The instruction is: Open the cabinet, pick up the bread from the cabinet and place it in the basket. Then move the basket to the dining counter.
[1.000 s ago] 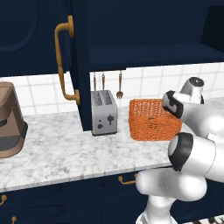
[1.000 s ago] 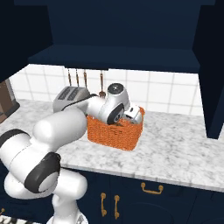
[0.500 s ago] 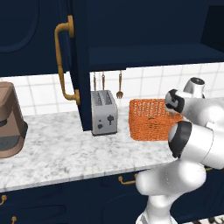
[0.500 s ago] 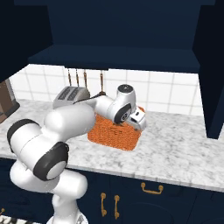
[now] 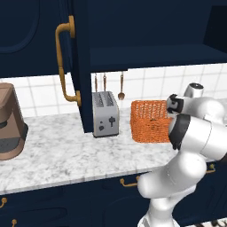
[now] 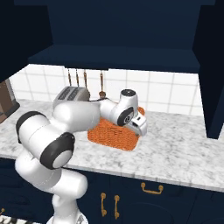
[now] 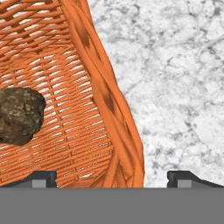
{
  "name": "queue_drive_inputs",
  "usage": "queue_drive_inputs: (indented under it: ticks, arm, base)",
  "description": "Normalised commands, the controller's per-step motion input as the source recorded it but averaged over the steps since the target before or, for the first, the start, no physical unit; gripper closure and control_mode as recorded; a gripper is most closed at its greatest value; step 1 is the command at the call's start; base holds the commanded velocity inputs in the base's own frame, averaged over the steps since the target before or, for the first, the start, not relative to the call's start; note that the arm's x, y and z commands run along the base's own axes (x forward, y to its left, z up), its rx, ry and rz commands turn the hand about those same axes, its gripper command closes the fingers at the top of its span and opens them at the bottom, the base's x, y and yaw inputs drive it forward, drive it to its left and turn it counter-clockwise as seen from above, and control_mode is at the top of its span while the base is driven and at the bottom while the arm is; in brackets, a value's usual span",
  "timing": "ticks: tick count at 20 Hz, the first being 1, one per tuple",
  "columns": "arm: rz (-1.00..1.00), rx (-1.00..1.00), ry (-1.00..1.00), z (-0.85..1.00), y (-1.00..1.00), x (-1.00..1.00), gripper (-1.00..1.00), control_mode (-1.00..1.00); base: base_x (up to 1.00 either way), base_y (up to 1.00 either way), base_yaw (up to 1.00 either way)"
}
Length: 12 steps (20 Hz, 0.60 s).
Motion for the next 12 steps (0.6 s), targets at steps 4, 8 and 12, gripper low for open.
queue_drive_inputs:
  ticks: [4,8,12]
  arm:
    - [-0.01,0.00,0.04,-0.45,0.00,0.00,-1.00,-1.00]
    - [0.00,0.04,0.02,-0.41,0.00,0.00,-1.00,-1.00]
    - [0.00,0.07,0.06,-0.35,0.03,0.00,1.00,-1.00]
  base:
    - [0.00,0.00,0.00]
    - [0.00,0.00,0.00]
    - [0.00,0.00,0.00]
